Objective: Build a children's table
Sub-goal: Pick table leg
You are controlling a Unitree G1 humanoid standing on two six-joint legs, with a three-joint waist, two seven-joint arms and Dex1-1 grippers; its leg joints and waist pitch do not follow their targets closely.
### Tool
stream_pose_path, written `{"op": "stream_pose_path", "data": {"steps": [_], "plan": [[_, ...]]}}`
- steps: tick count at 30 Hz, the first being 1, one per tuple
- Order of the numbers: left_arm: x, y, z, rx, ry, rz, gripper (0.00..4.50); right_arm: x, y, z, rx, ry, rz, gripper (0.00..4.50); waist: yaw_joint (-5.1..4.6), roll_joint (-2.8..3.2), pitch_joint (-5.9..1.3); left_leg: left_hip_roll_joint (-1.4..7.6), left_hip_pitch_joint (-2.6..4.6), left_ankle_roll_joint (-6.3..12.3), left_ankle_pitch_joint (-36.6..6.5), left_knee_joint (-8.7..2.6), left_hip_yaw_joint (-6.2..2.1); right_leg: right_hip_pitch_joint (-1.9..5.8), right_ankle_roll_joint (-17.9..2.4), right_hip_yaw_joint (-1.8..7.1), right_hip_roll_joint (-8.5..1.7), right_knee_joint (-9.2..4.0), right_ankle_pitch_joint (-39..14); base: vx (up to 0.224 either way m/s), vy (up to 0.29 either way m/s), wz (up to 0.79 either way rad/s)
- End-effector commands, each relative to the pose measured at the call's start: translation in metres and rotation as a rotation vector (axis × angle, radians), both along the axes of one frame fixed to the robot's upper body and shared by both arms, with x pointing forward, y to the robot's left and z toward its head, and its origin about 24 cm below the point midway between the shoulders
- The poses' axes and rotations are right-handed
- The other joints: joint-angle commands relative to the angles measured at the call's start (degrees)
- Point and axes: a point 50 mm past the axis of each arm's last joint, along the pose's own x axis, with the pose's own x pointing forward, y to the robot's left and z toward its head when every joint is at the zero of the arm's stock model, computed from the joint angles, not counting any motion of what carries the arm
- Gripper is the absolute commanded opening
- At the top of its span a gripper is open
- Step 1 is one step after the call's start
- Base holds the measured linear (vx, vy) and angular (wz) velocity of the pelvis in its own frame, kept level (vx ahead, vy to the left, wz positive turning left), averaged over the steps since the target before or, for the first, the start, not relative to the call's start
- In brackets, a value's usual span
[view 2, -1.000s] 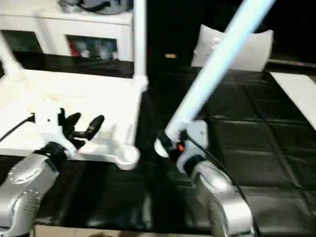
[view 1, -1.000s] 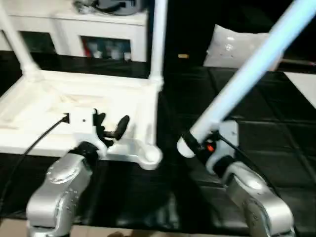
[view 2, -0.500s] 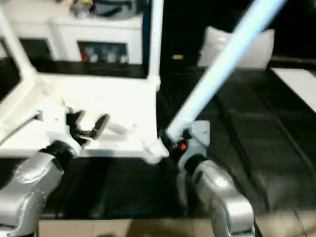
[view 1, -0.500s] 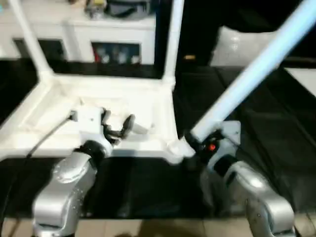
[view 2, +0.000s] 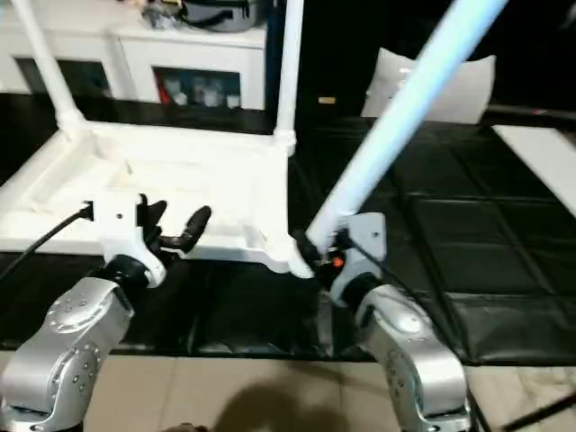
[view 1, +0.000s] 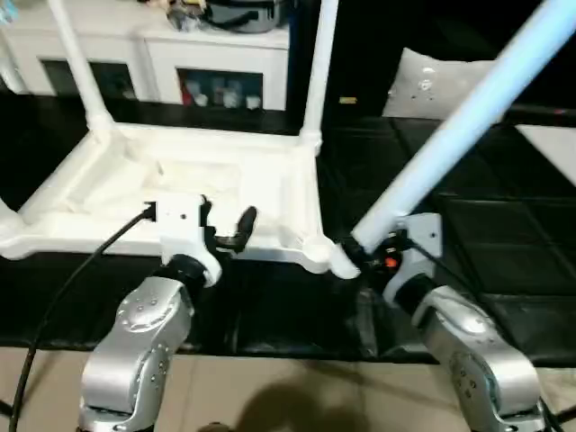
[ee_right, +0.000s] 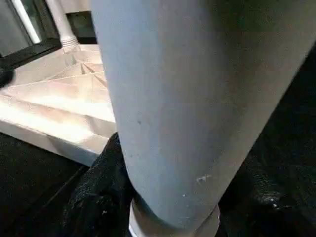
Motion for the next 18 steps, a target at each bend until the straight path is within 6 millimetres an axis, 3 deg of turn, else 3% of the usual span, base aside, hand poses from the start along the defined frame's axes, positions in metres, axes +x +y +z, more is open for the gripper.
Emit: {"op": "stream_pose_path", "data": {"steps": [1,3,5,7,8,10,12,13,15,16,17,18], "plan": [[-0.0032,0.0001,0.0006,0.041,-0.012,-0.009,3.93,-0.0033,-0.0025,0.0024,0.004,-0.006,-0.01,1.9,-0.11,-0.11,-2.31,2.94,1.9,-4.03,-21.57,-4.85,-0.66,-0.67,-4.89,2.96,-4.73,-6.96,-20.94,0.0,0.0,0.0],[-0.0047,0.0005,0.0004,0.048,-0.02,-0.017,3.93,-0.0051,-0.0038,0.0009,0.007,0.002,-0.022,1.9,0.05,-0.11,-2.51,2.92,1.79,-3.73,-19.57,-4.75,-0.24,-0.68,-4.76,3.25,-4.79,-6.81,-18.24,0.0,0.0,0.0],[-0.0074,0.0025,-0.0013,0.04,-0.018,-0.027,3.93,-0.0076,-0.004,-0.0009,0.006,0.006,-0.027,1.9,0.16,0.02,-2.85,3.13,1.78,-3.48,-16.99,-4.87,-0.06,-0.58,-4.93,3.24,-4.38,-6.19,-11.8,0.0,0.0,0.0],[-0.0079,0.0047,-0.0032,0.04,-0.01,-0.026,3.93,-0.0086,-0.0037,-0.0008,0.004,0.007,-0.034,1.9,0.0,0.04,-3.1,3.07,1.62,-3.36,-15.14,-4.92,0.04,-0.16,-5.25,3.17,-4.04,-5.55,-6.69,0.0,0.0,0.0],[-0.0073,0.0052,-0.004,0.042,-0.006,-0.026,3.93,-0.0086,-0.0036,-0.0004,0.004,0.006,-0.038,1.9,0.04,0.04,-3.17,3.08,1.77,-3.34,-16.2,-4.98,0.08,0.07,-5.07,3.13,-4.09,-5.51,-6.77,0.0,0.0,0.0],[-0.0059,0.0053,-0.0046,0.047,-0.005,-0.028,3.93,-0.0081,-0.0039,0.0003,0.005,0.005,-0.045,1.9,-0.04,-0.04,-3.01,3.09,2.48,-3.34,-23.5,-4.74,0.39,0.33,-3.99,3.6,-4.17,-6.31,-14.53,0.0,0.0,0.0],[-0.0041,0.0047,-0.0046,0.058,-0.008,-0.03,3.93,-0.0068,-0.0053,0.0011,0.007,0.002,-0.056,1.9,-0.07,-0.15,-2.84,3.07,3.04,-2.3,-26.55,-4.74,0.72,0.64,-3.72,3.59,-3.81,-7.2,-19.16,0.0,0.0,0.0],[-0.0037,0.0042,-0.0047,0.071,-0.009,-0.031,3.93,-0.0063,-0.0056,0.0011,0.008,0.004,-0.058,1.9,-0.16,-0.25,-2.39,2.9,3.49,-1.67,-28.77,-4.82,0.93,0.96,-3.88,3.38,-3.65,-8.05,-23.1,0.0,0.0,0.0],[-0.0042,0.0027,-0.0046,0.085,-0.011,-0.037,3.93,-0.0051,-0.0053,0.0012,-0.002,0.013,-0.051,1.9,-0.16,0.01,-2.0,2.9,4.57,-1.8,-31.51,-4.98,0.9,0.92,-3.76,3.2,-3.63,-8.99,-27.22,0.0,0.0,0.0],[-0.0048,0.0021,-0.0043,0.082,-0.011,-0.039,3.93,-0.0045,-0.0049,0.0011,0.012,0.026,-0.051,1.9,-0.23,-0.05,-2.53,3.05,4.6,-1.4,-29.65,-5.25,0.81,1.84,-4.3,3.26,-3.45,-8.72,-23.76,0.074,0.032,-0.02],[-0.0056,0.0015,-0.0039,0.078,-0.01,-0.041,3.93,-0.0039,-0.005,0.0014,-0.001,0.03,-0.047,1.9,0.85,-0.92,-2.5,1.13,-0.05,2.83,-24.61,-5.88,-0.38,5.39,-4.03,1.39,-4.71,-9.28,-19.26,0.086,0.029,0.13],[-0.0061,0.0012,-0.0037,0.075,-0.01,-0.042,3.93,-0.0035,-0.0051,0.0017,-0.011,0.032,-0.046,1.9,0.91,0.27,-3.01,0.69,-0.38,4.96,-20.9,-5.49,-0.18,6.65,-3.29,0.8,-5.39,-9.88,-18.04,0.086,0.029,0.13]]}}
